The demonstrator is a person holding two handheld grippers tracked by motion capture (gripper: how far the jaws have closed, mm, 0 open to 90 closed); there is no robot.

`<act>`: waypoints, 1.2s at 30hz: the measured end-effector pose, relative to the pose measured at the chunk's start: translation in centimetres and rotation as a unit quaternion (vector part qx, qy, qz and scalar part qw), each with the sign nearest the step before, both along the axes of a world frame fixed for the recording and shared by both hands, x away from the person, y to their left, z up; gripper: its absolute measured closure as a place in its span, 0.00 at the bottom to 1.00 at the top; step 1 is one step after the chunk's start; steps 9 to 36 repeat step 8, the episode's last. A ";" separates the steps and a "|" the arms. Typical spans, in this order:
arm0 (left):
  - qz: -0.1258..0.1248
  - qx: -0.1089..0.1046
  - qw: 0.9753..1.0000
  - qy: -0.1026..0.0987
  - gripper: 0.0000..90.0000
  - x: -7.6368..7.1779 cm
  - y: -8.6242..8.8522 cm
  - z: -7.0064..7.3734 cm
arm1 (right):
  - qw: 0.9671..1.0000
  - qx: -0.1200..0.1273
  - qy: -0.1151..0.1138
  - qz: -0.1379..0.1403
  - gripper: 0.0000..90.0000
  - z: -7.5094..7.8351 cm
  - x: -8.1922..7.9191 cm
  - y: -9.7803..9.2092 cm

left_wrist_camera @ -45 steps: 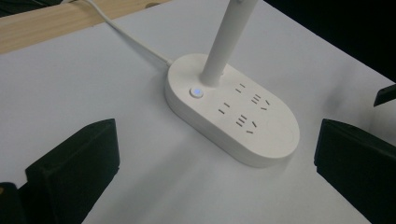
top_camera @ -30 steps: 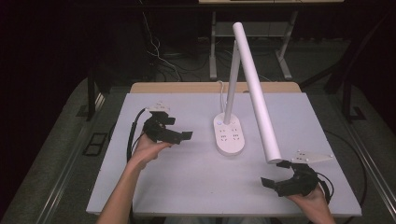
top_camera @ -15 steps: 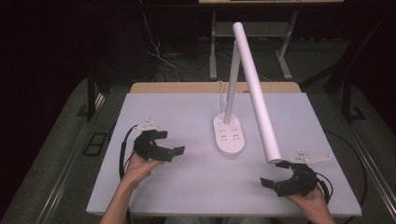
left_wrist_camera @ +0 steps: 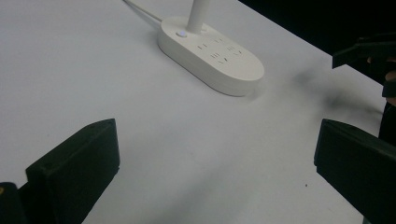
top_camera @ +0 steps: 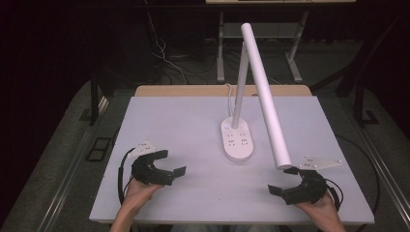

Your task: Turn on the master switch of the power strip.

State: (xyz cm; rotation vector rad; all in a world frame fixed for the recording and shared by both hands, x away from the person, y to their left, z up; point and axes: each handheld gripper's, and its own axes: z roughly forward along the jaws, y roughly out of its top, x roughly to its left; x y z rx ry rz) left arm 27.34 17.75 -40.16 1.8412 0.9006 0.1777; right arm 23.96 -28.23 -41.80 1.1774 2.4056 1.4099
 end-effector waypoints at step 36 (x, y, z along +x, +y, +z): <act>-0.007 0.005 1.000 0.000 0.00 -1.9 -0.3 -1.0 | 1.000 0.001 0.000 -0.003 0.01 0.0 0.0 -0.1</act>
